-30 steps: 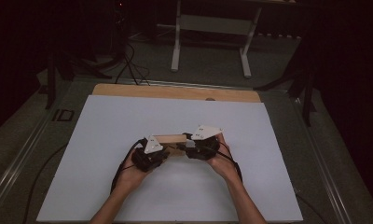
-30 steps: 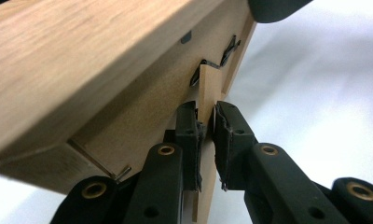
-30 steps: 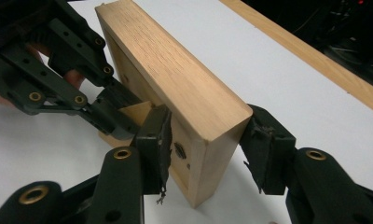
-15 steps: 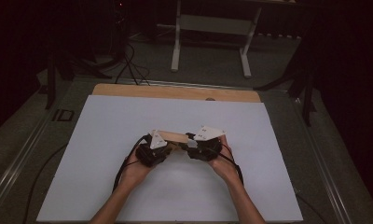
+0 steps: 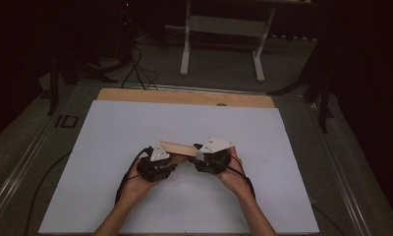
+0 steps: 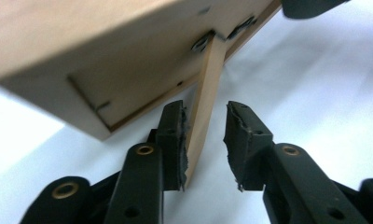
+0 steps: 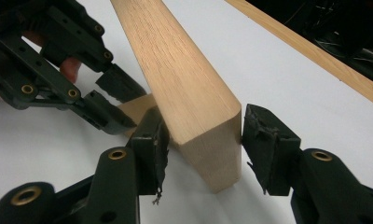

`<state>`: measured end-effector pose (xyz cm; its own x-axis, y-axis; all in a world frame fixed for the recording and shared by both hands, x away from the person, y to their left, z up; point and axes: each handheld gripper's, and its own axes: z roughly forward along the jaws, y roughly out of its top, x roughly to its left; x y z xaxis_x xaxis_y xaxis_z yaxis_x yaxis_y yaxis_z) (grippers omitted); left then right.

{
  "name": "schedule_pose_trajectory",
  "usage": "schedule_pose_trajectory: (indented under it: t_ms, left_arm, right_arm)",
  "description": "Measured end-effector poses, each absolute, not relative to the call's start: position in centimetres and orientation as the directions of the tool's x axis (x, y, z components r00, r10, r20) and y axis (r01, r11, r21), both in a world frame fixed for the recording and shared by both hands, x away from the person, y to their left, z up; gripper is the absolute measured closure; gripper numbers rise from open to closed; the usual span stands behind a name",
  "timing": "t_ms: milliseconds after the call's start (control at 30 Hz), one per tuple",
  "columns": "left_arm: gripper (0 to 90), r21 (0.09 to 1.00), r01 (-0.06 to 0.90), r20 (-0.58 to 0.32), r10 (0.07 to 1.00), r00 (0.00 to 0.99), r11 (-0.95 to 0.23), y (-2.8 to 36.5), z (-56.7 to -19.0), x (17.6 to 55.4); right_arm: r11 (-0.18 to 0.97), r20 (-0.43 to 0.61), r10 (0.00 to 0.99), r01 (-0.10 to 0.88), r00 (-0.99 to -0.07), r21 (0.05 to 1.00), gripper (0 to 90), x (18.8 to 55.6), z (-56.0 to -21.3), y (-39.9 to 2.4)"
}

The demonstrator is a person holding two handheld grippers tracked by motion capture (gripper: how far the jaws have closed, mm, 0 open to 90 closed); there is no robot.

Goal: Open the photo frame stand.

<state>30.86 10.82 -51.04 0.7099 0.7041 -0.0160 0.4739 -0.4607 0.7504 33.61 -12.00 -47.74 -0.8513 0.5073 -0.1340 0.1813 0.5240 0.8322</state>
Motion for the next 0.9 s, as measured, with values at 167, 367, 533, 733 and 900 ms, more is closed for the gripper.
schedule_pose_trajectory:
  t_ms: [167, 367, 533, 733, 900]
  left_arm:
    - [75.1, 0.747, 0.479, -0.014, 0.710, 0.704, -0.460, 10.92, -50.87, 30.64]
    - [77.8, 0.747, 0.486, -0.021, 0.714, 0.699, -0.454, 11.03, -50.93, 30.49]
    - [76.9, 0.749, 0.486, -0.024, 0.714, 0.700, -0.451, 11.11, -51.11, 30.42]
    - [71.2, 0.749, 0.488, -0.023, 0.719, 0.695, -0.448, 11.50, -51.15, 30.34]
    - [68.4, 0.757, 0.484, -0.028, 0.718, 0.695, -0.439, 11.76, -50.95, 30.16]
  right_arm:
    - [0.520, -0.134, 0.514, 0.184, -0.847, 0.834, 51.1, 33.48, -47.81, -11.97]
    - [0.514, -0.130, 0.519, 0.187, -0.845, 0.837, 51.9, 33.35, -47.95, -12.13]
    - [0.515, -0.125, 0.520, 0.193, -0.845, 0.835, 52.0, 33.29, -47.92, -12.20]
    - [0.505, -0.112, 0.515, 0.195, -0.850, 0.841, 48.7, 33.35, -47.78, -12.43]
    - [0.506, -0.101, 0.509, 0.202, -0.855, 0.839, 42.6, 33.37, -47.70, -12.72]
